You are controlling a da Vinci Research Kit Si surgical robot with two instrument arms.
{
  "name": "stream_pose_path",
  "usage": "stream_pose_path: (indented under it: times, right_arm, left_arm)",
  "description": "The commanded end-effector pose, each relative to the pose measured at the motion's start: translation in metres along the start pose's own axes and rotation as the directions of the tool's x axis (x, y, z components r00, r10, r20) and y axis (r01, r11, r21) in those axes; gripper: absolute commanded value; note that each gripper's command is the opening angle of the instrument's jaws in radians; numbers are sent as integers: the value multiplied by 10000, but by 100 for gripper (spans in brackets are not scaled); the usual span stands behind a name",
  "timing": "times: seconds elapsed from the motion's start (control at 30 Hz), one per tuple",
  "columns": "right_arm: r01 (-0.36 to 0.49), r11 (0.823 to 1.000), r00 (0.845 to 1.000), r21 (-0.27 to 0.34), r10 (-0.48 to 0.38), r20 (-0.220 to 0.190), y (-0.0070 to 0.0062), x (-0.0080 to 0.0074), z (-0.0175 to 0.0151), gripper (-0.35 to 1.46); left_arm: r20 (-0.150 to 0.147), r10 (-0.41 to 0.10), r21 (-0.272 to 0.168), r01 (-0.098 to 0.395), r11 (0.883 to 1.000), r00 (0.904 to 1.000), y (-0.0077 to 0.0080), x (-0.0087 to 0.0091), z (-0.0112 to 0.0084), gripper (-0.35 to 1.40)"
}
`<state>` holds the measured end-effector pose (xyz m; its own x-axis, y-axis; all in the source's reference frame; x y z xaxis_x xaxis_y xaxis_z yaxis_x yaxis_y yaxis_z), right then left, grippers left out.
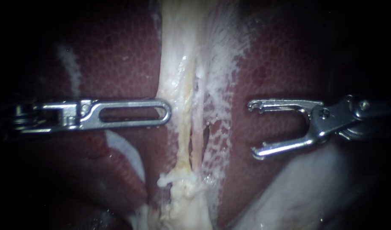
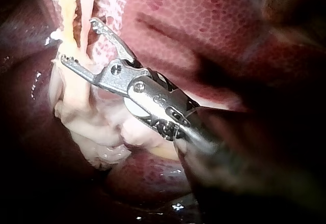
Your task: Going back first clip left tube
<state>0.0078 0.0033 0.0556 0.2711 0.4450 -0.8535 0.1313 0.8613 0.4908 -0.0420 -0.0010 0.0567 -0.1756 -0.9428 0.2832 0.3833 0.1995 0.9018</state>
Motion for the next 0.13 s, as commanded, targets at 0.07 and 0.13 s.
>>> stream_pose_path:
  times: [0.07,0.13]
  right_arm:
    - [55,10000,10000,-3,-55,1,1,0,0,60]
    - [54,10000,10000,-4,-54,1,1,0,0,60]
  left_arm:
    - [28,6,15,-6,10000,10000,0,0,0,-35]
    - [28,-51,12,51,10000,10000,0,1,0,-35]
